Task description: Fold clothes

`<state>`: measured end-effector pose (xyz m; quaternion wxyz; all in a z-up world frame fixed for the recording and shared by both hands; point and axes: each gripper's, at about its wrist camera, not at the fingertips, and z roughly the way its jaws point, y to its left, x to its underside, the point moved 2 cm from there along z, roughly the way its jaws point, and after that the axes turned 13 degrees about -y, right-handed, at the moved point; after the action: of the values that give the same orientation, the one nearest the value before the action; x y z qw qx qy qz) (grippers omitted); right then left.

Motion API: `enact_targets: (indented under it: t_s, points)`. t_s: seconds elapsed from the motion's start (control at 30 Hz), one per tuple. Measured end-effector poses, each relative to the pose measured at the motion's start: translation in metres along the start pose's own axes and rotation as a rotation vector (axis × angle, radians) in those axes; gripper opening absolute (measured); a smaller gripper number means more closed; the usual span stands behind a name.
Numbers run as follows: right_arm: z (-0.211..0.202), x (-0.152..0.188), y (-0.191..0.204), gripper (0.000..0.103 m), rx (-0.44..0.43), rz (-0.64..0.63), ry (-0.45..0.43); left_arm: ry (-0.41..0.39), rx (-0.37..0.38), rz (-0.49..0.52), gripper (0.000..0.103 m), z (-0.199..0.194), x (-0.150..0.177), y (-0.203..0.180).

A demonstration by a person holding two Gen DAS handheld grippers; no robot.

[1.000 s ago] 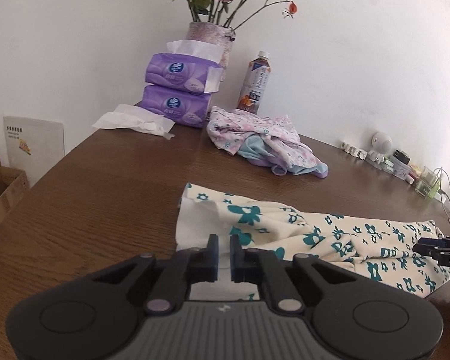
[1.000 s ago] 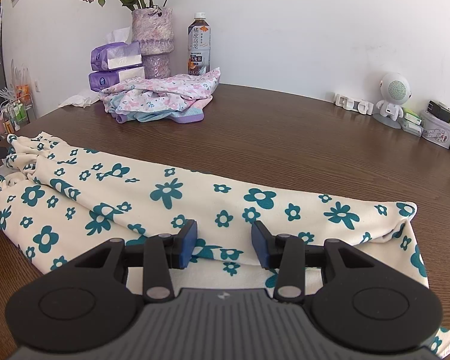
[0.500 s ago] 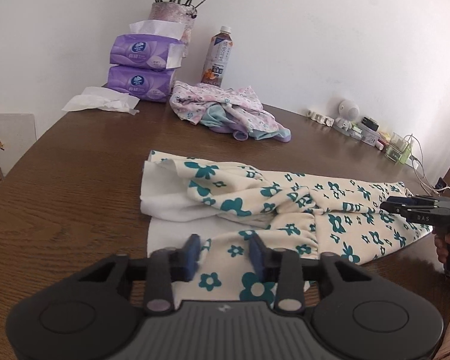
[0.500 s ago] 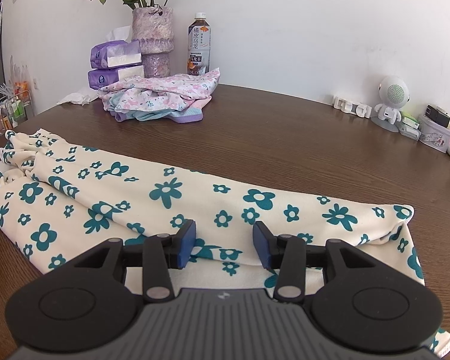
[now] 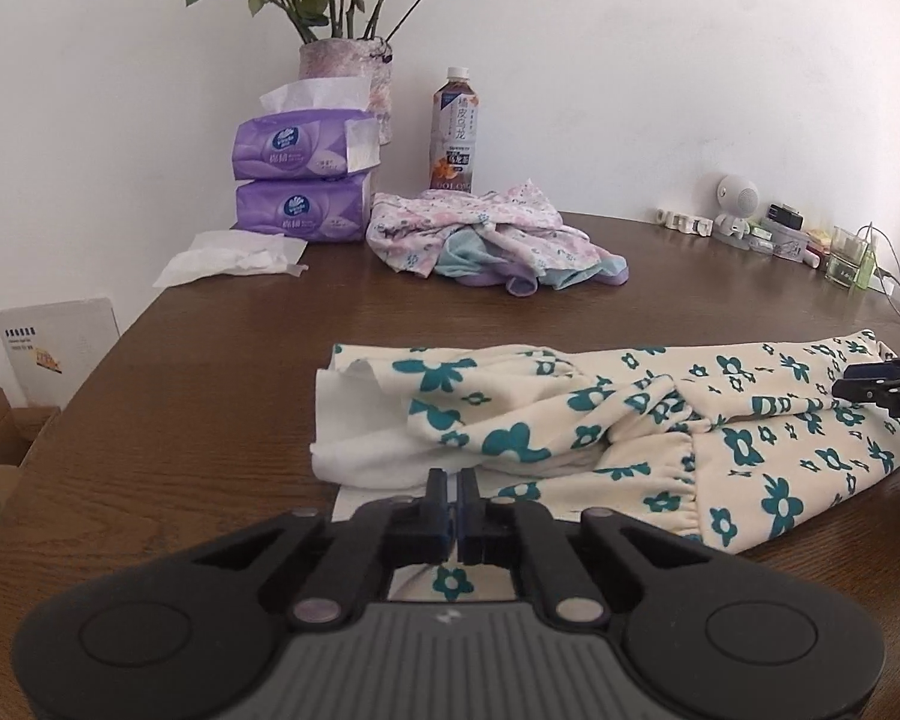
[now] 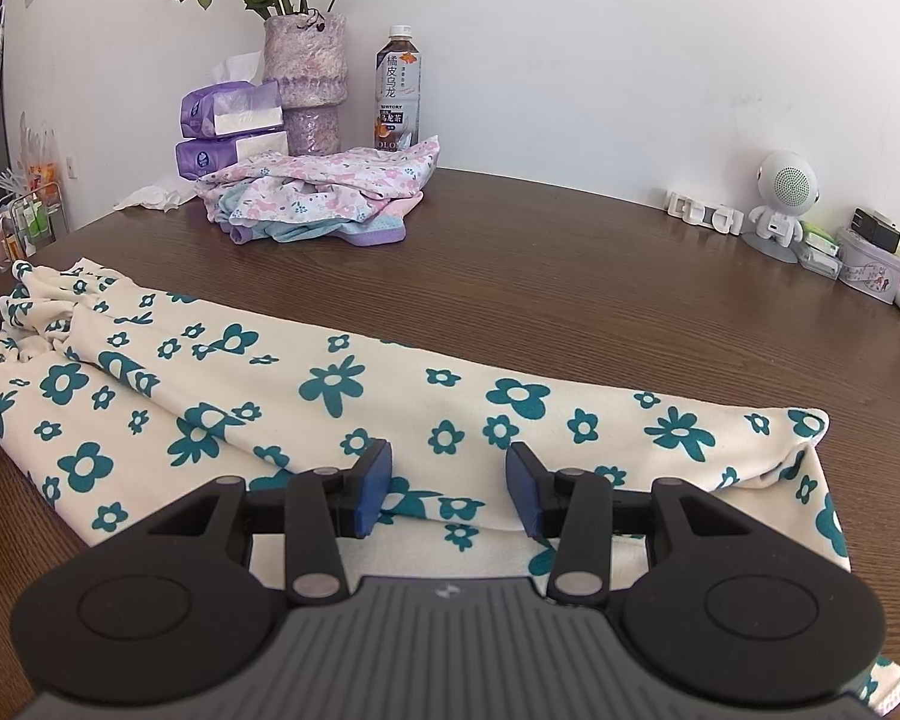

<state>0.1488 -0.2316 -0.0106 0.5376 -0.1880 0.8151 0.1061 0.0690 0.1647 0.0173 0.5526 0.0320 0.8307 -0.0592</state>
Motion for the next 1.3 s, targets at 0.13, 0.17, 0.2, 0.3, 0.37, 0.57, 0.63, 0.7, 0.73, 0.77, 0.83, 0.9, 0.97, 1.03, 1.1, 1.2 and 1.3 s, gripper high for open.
enact_targets:
  t_s: [0.13, 0.17, 0.2, 0.3, 0.37, 0.57, 0.63, 0.7, 0.73, 0.77, 0.83, 0.9, 0.97, 1.03, 1.1, 1.2, 1.3]
  points:
    - [0.000, 0.000, 0.000, 0.043, -0.001, 0.003, 0.000, -0.005, -0.067, -0.032, 0.014, -0.001, -0.002, 0.011]
    - [0.000, 0.000, 0.000, 0.043, -0.001, 0.003, 0.000, -0.010, -0.097, -0.035, 0.025, -0.003, -0.004, 0.014]
    - [0.000, 0.000, 0.000, 0.043, -0.002, 0.003, 0.000, -0.023, -0.127, -0.030, 0.030, -0.005, -0.006, 0.016]
    - [0.000, 0.000, 0.000, 0.043, -0.002, 0.003, 0.000, -0.101, -0.113, -0.034, 0.040, -0.014, -0.017, 0.012]
    - [0.000, 0.000, 0.000, 0.043, -0.002, 0.004, 0.000, -0.138, -0.038, -0.028, 0.043, -0.014, -0.024, -0.002]
    - [0.000, 0.000, 0.000, 0.043, -0.002, 0.005, 0.000, -0.132, 0.165, 0.063, 0.045, 0.019, -0.035, -0.059]
    - [0.000, 0.000, 0.000, 0.043, -0.002, 0.005, 0.000, -0.085, 0.164, 0.096, 0.043, 0.032, -0.028, -0.068]
    - [0.000, 0.000, 0.000, 0.043, -0.003, 0.006, 0.000, -0.041, 0.148, 0.100, 0.026, 0.038, -0.019, -0.067]
    - [0.000, 0.000, -0.001, 0.043, -0.003, 0.006, 0.000, -0.022, 0.139, 0.095, 0.015, 0.040, -0.014, -0.065]
    - [0.000, 0.001, -0.001, 0.043, -0.003, 0.007, 0.000, -0.009, 0.134, 0.087, 0.015, 0.040, -0.010, -0.062]
    - [0.000, 0.001, 0.000, 0.043, -0.004, 0.007, 0.000, -0.006, 0.139, 0.063, 0.013, 0.035, -0.006, -0.054]
    - [0.000, 0.000, 0.000, 0.043, -0.003, 0.008, 0.000, -0.001, 0.136, 0.044, 0.013, 0.030, -0.004, -0.046]
    - [0.000, 0.000, 0.000, 0.043, -0.004, 0.008, 0.000, -0.009, 0.110, 0.024, 0.014, 0.024, -0.008, -0.037]
    - [0.000, 0.001, 0.000, 0.043, -0.005, 0.007, 0.000, -0.031, 0.079, 0.005, 0.015, 0.016, -0.013, -0.028]
    - [0.000, 0.001, 0.000, 0.043, -0.005, 0.008, 0.000, -0.086, 0.057, -0.017, 0.016, 0.010, -0.022, -0.022]
    - [0.000, 0.001, 0.000, 0.043, -0.005, 0.008, 0.000, -0.153, 0.023, -0.040, 0.036, 0.006, -0.035, -0.016]
    - [0.000, 0.001, 0.000, 0.043, -0.005, 0.008, 0.000, -0.131, 0.016, -0.018, 0.038, 0.027, -0.040, -0.020]
